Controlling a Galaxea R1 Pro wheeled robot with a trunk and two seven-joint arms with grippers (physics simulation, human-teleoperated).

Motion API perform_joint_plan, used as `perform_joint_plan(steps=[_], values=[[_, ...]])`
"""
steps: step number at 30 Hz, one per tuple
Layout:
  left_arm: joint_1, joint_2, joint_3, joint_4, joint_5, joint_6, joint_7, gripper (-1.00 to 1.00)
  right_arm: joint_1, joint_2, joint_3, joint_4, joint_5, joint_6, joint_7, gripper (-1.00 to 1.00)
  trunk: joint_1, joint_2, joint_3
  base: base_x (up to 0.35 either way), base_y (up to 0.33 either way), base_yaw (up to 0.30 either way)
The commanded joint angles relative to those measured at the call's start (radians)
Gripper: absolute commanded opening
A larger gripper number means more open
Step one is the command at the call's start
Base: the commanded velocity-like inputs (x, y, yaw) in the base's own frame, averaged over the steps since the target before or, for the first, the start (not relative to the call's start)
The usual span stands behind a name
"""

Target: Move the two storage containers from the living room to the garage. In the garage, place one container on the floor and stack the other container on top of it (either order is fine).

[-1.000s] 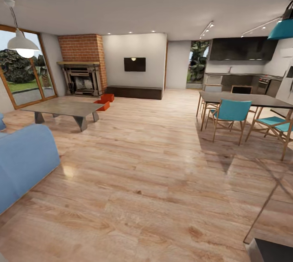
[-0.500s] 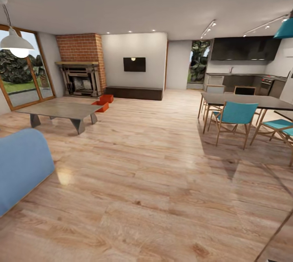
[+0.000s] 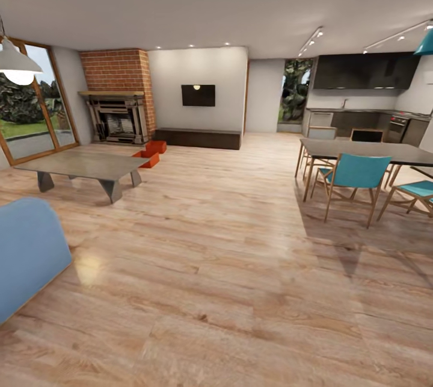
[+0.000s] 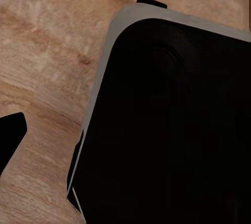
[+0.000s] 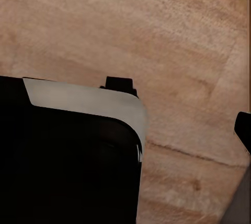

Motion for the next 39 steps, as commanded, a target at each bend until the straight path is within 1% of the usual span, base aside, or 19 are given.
perform_joint_plan(steps=[1,8,18,23,28,34,39], values=[[0.000,0.000,0.000,0.000,0.011,-0.002,0.001,1.00,-0.001,0.000,0.007,0.004,0.000,-0.005,0.001,1.00,0.001,0.000,-0.001,0.322,0.000,0.000],[0.000,0.000,0.004,0.001,0.011,-0.008,0.003,1.00,-0.001,-0.001,0.007,0.007,0.002,-0.004,0.000,1.00,0.001,0.000,-0.001,0.322,0.000,0.000],[0.000,0.001,0.001,0.002,0.013,-0.007,0.002,1.00,-0.001,0.004,0.010,0.006,0.005,0.000,0.001,1.00,0.001,0.000,-0.001,0.322,0.000,0.000],[0.000,-0.004,-0.001,-0.009,0.008,-0.007,0.002,1.00,-0.001,0.002,0.011,0.006,0.007,0.001,0.002,1.00,0.001,0.000,-0.001,0.322,0.000,0.000],[0.000,-0.005,-0.002,-0.037,0.008,0.001,-0.006,1.00,-0.001,0.001,0.010,0.006,0.006,0.001,0.001,1.00,0.001,0.000,-0.001,0.322,0.000,0.000],[0.000,-0.003,-0.002,-0.102,0.009,0.008,-0.008,1.00,-0.001,0.000,0.010,0.006,0.003,0.000,0.000,1.00,0.001,0.000,-0.001,0.322,0.000,0.000],[0.000,0.001,-0.001,-0.111,0.013,0.007,-0.001,1.00,-0.001,-0.001,0.010,0.007,0.000,0.002,0.003,1.00,0.001,0.000,-0.001,0.322,0.000,0.000]])
